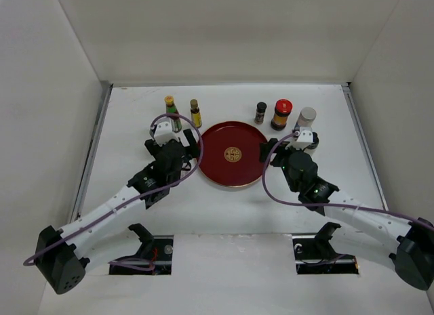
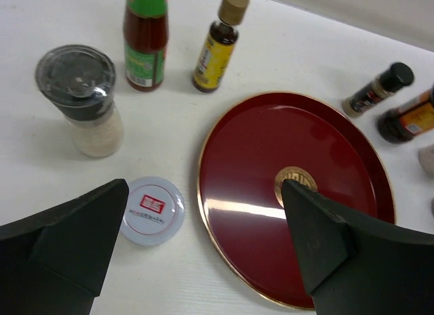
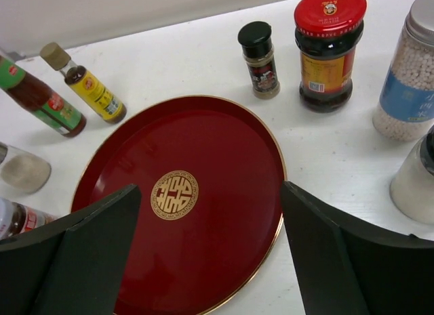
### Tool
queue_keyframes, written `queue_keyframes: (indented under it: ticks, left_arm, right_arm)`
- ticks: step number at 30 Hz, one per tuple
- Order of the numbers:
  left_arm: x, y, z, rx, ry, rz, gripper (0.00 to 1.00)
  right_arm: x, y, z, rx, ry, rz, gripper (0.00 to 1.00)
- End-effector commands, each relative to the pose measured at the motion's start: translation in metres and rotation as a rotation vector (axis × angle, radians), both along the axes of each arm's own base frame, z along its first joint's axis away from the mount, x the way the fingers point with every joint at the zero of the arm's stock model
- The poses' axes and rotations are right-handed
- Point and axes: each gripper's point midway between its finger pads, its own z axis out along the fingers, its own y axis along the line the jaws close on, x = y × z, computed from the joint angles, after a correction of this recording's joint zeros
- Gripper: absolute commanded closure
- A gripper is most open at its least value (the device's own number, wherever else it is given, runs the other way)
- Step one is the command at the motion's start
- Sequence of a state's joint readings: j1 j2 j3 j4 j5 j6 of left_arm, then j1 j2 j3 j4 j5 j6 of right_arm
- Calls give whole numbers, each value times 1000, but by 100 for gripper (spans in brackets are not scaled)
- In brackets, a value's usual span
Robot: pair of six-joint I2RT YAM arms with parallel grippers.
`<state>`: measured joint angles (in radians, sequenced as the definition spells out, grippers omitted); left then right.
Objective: Organize the condiment bottles
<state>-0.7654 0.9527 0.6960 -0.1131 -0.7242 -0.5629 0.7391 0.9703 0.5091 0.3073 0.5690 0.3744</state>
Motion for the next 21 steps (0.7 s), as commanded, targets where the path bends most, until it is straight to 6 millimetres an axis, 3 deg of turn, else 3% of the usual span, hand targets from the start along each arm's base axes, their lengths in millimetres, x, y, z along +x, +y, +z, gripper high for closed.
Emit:
queue_keyframes:
  ticks: [1,4,9,12,13,15,16,18,21]
  left_arm:
    - [20,14,46,-67,-109,65,0]
    - [40,29,69,-45,-172,120,0]
    - [73,47,105,-51,-227,198,0]
    - [103,54,120,-62,-236,211,0]
    - [115,54,122,-63,-227,197,7]
    - [138,62,124,-63,-211,203,39]
    - [148,65,122,-58,-193,207,42]
    - [167,75,115,-38,-145,230,38]
    - [191,73,104,-22,-99,203,29]
  right_arm:
    - [4,0,11,33,-30,-18,11]
    - [3,0,12,30,-30,-15,26]
    - [2,0,12,28,-21,-11,69]
    - [5,4,4,17,15,0,79]
    - [6,6,1,13,27,4,80]
    - [7,9,-3,6,40,16,73]
    - [7,10,-4,4,43,20,63]
    - [7,12,-4,7,41,28,36]
    - [7,15,-3,13,37,42,23]
